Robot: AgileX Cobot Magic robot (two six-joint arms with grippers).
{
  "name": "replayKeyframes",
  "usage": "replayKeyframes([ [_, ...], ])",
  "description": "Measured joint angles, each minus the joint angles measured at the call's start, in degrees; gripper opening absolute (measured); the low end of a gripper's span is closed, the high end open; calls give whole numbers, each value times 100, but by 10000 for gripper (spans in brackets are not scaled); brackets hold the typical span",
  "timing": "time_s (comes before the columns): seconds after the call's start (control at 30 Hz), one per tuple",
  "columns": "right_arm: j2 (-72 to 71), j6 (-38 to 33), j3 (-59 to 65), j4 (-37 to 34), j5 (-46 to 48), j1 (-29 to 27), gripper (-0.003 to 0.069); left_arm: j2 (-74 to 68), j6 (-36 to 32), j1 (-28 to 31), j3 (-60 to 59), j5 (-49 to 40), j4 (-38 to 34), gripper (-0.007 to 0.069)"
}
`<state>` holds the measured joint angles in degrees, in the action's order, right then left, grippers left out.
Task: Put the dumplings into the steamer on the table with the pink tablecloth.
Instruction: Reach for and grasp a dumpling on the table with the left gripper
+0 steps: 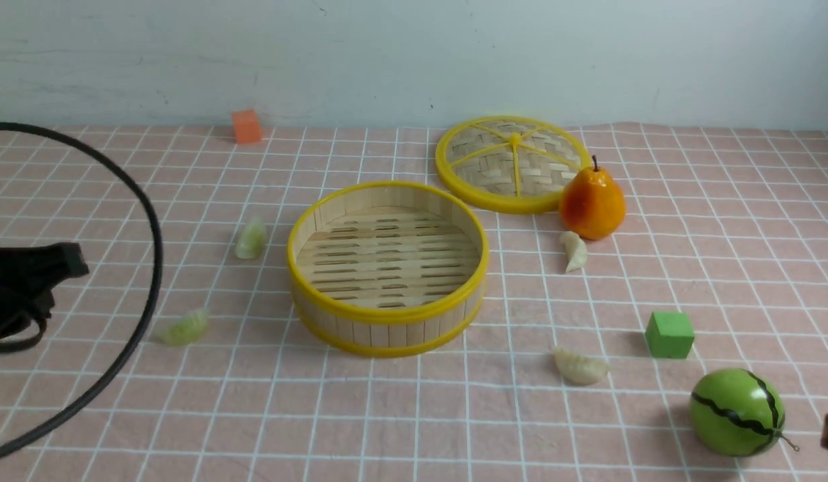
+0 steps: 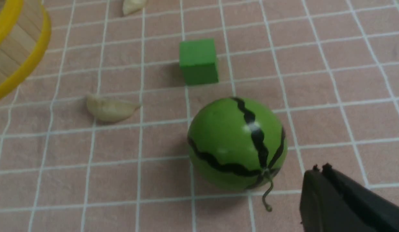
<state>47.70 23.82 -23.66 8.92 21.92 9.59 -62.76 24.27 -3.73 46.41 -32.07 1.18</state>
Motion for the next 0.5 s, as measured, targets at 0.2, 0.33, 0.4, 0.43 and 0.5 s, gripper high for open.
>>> replayKeyframes([
  [0.2,778,-1665,-874,-404,1328,1105,-19,-1285,-1272,0,921,-206,-1247,-14],
  [0.33,1492,-2166,-1085,-604,1353,1499,-19,-2361,-1965,0,1838,180,-1391,-13],
  [0.4,1763,-2197,-1092,-730,1245,1533,-19,-2863,-2063,0,2374,304,-1289,1],
  [0.43,1783,-2197,-1092,-744,1245,1533,-19,-2978,-2063,0,2432,304,-1263,5],
  [0.5,1930,-2210,-1092,-838,1184,1553,-19,-3752,-2108,0,3239,44,-1139,71],
])
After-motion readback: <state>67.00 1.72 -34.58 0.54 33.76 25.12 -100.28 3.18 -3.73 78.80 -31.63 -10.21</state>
